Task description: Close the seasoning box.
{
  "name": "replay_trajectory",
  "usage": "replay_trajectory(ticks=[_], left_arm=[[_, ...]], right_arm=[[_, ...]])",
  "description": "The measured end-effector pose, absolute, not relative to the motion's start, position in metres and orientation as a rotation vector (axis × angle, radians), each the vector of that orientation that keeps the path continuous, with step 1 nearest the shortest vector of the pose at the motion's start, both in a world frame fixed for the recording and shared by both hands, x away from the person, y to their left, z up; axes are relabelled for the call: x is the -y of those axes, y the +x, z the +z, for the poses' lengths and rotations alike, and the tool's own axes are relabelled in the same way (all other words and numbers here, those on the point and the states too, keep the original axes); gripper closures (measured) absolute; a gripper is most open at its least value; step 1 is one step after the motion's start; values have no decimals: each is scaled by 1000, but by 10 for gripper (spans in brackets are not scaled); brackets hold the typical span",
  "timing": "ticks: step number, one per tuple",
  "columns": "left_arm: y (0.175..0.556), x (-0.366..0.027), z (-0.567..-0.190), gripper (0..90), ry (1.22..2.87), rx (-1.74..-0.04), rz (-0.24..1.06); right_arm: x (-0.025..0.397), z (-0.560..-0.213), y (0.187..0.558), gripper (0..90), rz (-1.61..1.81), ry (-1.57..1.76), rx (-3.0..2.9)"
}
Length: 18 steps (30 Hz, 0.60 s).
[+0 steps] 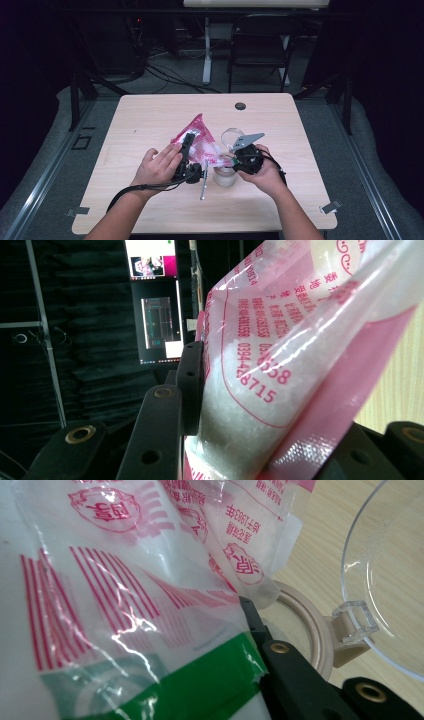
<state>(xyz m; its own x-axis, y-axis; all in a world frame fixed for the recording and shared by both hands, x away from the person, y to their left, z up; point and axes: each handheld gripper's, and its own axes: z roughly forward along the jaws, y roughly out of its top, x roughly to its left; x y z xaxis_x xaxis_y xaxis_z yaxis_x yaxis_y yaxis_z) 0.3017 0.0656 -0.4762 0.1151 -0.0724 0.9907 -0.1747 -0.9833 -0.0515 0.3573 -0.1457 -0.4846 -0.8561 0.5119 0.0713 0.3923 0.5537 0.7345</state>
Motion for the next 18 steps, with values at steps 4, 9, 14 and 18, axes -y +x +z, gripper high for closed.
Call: replay_trajectory(ticks=[4,9,14,18], left_arm=[[302,-65,-477,692,2292,241,2014],[302,-65,-477,691,2296,249,2015],[302,-64,-477,692,2289,248,2017],[302,-64,-476,692,2280,260,2027]], right_arm=[[146,-485,357,900,1189,772,-2629],[146,-485,357,900,1189,775,-2628],[146,-485,358,900,1189,774,-2629],[146,-485,358,900,1189,774,-2629]])
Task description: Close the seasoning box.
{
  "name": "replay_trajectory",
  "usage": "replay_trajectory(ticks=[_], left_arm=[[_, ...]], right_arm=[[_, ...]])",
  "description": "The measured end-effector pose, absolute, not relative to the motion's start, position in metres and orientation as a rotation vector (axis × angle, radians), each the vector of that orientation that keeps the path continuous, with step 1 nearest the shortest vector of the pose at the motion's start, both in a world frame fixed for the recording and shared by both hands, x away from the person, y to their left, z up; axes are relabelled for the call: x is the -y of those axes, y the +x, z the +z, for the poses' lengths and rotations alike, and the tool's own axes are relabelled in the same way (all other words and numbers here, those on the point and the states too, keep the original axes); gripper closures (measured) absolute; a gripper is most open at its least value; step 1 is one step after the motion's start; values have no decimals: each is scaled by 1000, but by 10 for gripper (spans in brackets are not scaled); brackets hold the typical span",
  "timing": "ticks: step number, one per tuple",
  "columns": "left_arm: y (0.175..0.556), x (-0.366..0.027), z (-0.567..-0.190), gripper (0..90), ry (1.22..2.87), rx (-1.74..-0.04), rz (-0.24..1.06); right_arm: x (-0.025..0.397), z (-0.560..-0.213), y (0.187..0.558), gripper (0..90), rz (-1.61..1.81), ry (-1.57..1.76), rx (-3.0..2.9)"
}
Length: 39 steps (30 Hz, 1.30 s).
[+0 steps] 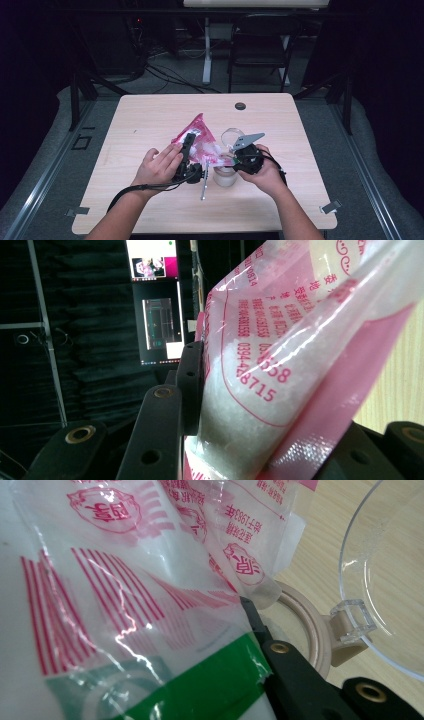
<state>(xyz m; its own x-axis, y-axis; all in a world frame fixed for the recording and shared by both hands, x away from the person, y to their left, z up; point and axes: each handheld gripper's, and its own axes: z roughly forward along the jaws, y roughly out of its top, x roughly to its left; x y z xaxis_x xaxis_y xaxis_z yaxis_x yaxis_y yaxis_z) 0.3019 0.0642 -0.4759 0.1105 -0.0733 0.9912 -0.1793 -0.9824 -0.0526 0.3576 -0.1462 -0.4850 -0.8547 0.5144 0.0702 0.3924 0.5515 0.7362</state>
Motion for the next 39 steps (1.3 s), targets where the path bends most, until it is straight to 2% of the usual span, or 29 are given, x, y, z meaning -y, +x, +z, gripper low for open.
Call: replay_trajectory(ticks=[27,39], left_arm=[[303,-59,-472,692,2292,279,2022],[305,-54,-468,690,2291,342,2043]], right_arm=[[150,-484,359,900,1194,783,-2630],[155,-483,360,900,1200,793,-2623]])
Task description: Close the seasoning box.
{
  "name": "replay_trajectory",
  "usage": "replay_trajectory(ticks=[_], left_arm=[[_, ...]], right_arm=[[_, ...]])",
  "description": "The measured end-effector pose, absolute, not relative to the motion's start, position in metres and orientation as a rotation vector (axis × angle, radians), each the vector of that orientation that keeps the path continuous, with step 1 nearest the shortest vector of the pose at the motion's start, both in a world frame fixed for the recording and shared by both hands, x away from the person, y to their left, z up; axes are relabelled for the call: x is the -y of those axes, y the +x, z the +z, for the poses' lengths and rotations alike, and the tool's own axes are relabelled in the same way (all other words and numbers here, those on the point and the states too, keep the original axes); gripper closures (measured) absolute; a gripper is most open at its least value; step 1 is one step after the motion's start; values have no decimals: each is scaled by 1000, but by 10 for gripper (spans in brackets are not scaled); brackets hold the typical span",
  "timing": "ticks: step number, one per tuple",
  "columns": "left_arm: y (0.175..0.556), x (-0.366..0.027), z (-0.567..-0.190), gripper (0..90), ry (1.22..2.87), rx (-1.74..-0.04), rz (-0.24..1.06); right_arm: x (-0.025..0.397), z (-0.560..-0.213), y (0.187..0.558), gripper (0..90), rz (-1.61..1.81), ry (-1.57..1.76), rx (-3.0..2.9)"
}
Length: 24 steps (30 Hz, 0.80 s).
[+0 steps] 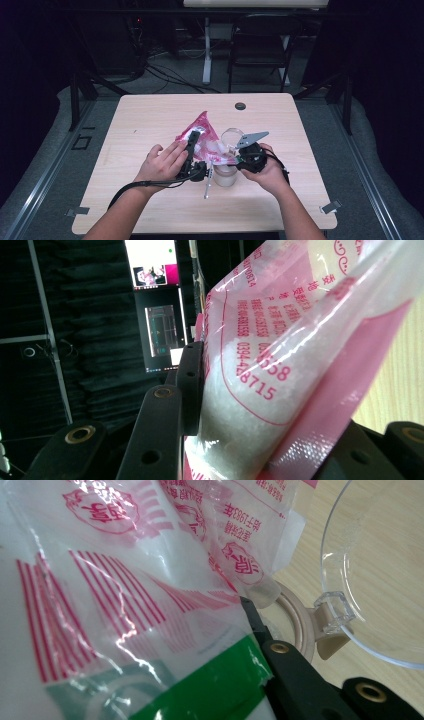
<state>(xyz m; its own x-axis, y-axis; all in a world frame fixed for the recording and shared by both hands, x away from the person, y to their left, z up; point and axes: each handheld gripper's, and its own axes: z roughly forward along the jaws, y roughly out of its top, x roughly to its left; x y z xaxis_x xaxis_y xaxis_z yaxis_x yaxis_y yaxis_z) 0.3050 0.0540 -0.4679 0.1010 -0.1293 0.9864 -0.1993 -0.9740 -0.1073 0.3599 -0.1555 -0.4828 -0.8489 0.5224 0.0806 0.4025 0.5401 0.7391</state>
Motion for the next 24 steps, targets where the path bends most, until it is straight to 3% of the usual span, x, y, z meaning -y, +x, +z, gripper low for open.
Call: replay_trajectory(ticks=[24], left_arm=[[305,-54,-462,669,2361,395,2007]], right_arm=[[156,-483,359,900,1196,792,-2619]])
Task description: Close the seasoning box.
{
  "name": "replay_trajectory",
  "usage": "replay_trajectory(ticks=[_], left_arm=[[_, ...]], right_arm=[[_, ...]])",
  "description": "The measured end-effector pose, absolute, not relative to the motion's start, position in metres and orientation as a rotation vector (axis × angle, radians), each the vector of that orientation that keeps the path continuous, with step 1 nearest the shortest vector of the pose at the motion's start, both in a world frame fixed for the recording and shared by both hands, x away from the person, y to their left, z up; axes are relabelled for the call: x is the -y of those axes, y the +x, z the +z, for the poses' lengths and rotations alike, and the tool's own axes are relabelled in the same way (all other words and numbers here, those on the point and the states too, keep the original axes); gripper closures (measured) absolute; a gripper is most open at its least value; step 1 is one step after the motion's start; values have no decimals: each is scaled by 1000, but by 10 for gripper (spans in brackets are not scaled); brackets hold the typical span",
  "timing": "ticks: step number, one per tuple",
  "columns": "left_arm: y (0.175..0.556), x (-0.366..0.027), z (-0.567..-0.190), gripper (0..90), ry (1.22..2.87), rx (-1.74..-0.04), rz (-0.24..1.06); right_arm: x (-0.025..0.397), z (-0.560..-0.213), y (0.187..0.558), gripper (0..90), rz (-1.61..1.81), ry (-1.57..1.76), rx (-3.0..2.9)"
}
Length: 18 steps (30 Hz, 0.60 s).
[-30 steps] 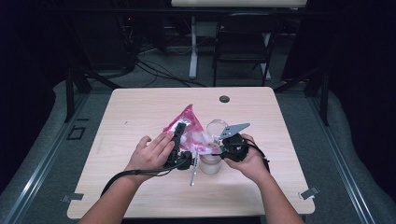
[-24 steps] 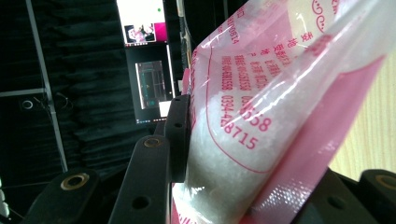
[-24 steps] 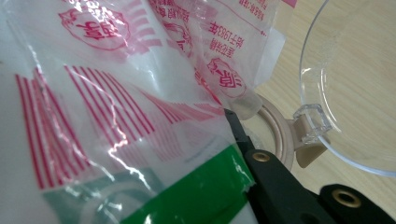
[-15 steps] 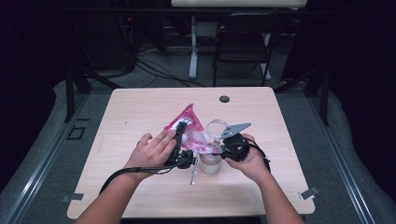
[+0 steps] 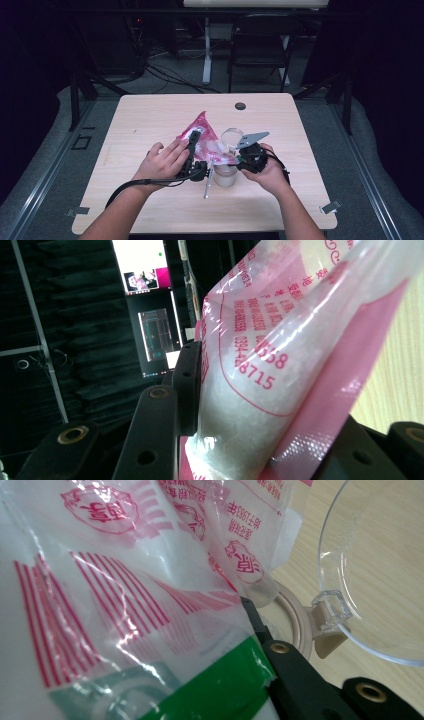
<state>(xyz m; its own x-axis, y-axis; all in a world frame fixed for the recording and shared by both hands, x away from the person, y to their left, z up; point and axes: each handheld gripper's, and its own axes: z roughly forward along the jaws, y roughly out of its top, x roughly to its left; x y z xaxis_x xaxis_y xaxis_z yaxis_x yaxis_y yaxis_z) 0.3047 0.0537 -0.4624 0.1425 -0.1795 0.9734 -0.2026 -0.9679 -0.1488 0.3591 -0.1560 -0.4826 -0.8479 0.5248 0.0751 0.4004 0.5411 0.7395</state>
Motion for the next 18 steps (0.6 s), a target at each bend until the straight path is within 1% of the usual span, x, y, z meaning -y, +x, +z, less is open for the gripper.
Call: replay_trajectory(ticks=[2,3,5,8,11,18], left_arm=[[305,-54,-463,665,2376,387,1995],[306,-53,-461,666,2385,413,2007],[307,-54,-463,667,2399,388,1983],[308,-55,-463,667,2404,395,1989],[309,-55,-464,669,2428,381,1966],[309,-56,-467,665,2417,365,1964]], right_arm=[[155,-483,359,900,1193,792,-2619],[155,-483,359,900,1188,789,-2621],[154,-483,359,900,1179,785,-2622],[154,-483,359,900,1169,781,-2625],[154,-483,358,900,1163,780,-2625],[154,-484,358,900,1159,784,-2618]])
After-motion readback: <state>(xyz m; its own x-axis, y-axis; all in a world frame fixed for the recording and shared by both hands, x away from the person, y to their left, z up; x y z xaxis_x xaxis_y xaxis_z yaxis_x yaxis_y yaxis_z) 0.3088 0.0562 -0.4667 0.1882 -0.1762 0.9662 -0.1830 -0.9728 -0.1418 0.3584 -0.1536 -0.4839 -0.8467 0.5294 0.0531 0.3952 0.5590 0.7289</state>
